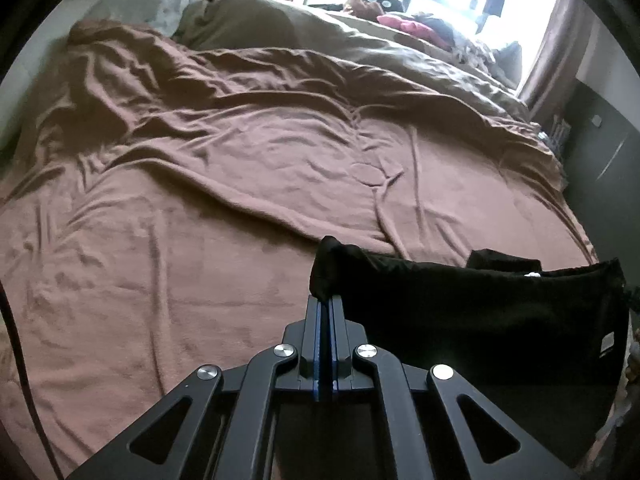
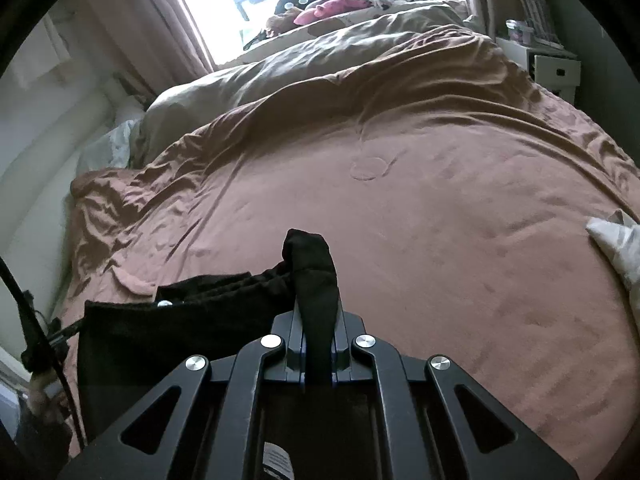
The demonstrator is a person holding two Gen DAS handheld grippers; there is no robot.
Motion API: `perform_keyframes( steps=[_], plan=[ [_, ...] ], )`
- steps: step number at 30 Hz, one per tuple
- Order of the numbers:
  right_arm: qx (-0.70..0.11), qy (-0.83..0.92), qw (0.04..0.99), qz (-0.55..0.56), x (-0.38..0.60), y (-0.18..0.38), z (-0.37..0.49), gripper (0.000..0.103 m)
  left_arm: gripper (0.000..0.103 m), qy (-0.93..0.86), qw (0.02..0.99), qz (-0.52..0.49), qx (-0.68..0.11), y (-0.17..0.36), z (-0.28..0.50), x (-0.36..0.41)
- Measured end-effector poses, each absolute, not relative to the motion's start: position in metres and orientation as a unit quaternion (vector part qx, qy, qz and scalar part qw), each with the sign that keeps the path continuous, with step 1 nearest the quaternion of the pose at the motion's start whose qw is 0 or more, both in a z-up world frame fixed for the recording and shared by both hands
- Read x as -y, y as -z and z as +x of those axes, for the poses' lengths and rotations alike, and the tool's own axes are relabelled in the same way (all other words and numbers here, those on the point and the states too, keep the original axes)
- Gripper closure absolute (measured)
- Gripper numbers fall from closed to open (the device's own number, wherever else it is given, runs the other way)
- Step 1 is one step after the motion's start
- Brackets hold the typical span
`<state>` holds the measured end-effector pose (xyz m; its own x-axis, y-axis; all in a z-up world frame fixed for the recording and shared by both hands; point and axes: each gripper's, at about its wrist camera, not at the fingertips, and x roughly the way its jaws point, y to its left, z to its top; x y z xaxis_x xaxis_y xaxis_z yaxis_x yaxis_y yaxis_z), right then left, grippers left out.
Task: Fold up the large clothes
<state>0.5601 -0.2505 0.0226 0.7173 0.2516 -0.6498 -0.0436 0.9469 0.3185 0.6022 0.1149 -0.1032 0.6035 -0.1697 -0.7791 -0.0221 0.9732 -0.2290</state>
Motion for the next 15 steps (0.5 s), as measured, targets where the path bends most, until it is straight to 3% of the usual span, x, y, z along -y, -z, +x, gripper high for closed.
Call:
perform_keyframes(
  steps=[7,10,11,12,14,15],
  plan=[
    [-0.395,-0.07,0.902,0.163,0.247,0.001,0.595,0.098,0.099,0.032,0.878,-0.111,-0.464,0.131,0.624,-0.117],
    [-0.416,-0.052,0.892,0.167,0.248,0.013,0.606,0.088,0.096,0.021,0.864,-0.119,-0.489,0.146,0.631,-0.117],
    [-0.418,-0.049,0.892,0.165,0.248,0.014,0.607,0.074,0.093,0.017,0.863,-0.121,-0.491,0.147,0.631,-0.118],
    [-0.415,-0.05,0.894,0.163,0.248,0.013,0.606,0.042,0.092,0.017,0.862,-0.124,-0.49,0.147,0.63,-0.119],
    [-0.403,-0.058,0.898,0.167,0.248,0.007,0.6,0.005,0.091,0.024,0.865,-0.133,-0.483,0.14,0.625,-0.123],
    [-0.398,-0.065,0.9,0.168,0.248,0.002,0.595,0.005,0.09,0.024,0.867,-0.131,-0.48,0.136,0.623,-0.124]
  ],
)
